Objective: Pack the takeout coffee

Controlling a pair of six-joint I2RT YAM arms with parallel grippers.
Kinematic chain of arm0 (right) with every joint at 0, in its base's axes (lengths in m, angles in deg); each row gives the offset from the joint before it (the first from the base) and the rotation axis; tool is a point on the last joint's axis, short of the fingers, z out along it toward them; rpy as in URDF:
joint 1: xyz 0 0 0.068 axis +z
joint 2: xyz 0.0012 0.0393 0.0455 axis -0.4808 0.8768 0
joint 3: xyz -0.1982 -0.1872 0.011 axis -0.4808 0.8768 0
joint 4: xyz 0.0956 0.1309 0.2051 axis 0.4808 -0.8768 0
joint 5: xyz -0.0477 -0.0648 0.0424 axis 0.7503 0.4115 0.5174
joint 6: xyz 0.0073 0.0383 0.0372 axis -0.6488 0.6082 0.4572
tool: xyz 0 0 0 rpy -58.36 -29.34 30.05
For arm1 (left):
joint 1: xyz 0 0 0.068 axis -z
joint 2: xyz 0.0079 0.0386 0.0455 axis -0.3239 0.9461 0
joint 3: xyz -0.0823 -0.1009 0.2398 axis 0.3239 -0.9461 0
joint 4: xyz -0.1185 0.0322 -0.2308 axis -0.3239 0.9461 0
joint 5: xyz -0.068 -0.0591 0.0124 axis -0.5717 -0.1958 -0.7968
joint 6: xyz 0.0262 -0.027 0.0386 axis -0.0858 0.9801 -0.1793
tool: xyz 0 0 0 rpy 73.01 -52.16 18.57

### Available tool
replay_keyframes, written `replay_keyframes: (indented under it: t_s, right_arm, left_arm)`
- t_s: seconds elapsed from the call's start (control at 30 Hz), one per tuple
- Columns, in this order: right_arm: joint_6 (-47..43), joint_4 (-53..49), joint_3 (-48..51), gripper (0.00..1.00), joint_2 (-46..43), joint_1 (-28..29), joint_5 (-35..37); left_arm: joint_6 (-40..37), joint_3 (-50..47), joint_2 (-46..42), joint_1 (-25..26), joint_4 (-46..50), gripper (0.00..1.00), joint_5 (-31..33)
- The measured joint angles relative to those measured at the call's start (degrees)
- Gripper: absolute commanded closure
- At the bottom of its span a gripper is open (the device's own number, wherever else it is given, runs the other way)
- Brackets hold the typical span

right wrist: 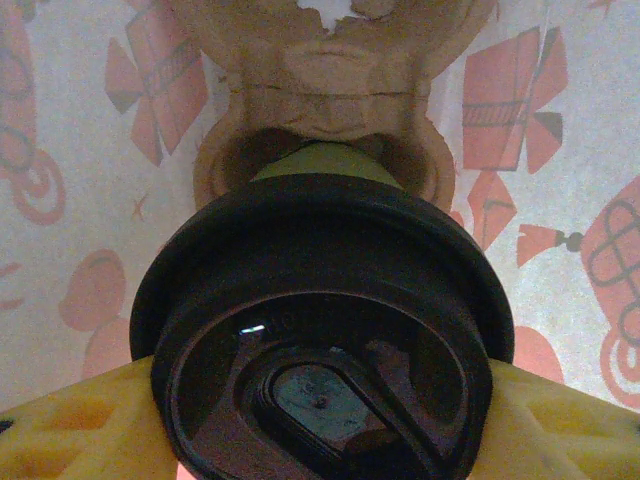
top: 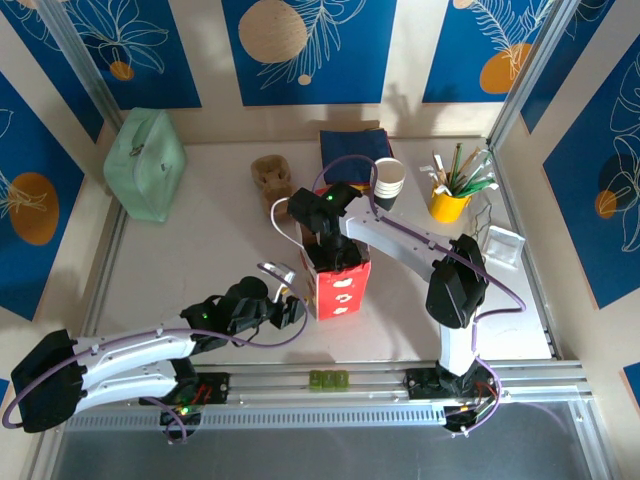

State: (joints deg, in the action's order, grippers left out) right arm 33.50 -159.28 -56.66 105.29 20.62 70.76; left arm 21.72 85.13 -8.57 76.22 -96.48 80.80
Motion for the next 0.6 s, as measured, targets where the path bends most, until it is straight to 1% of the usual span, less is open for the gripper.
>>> replay_keyframes:
  t_s: [0.6]
  right_arm:
    - [0.0, 0.9, 0.9, 0.38, 0.0, -0.3, 0.0]
  left_arm:
    - [0.2, 0.0, 0.9, 0.0, -0.3, 0.41, 0.6]
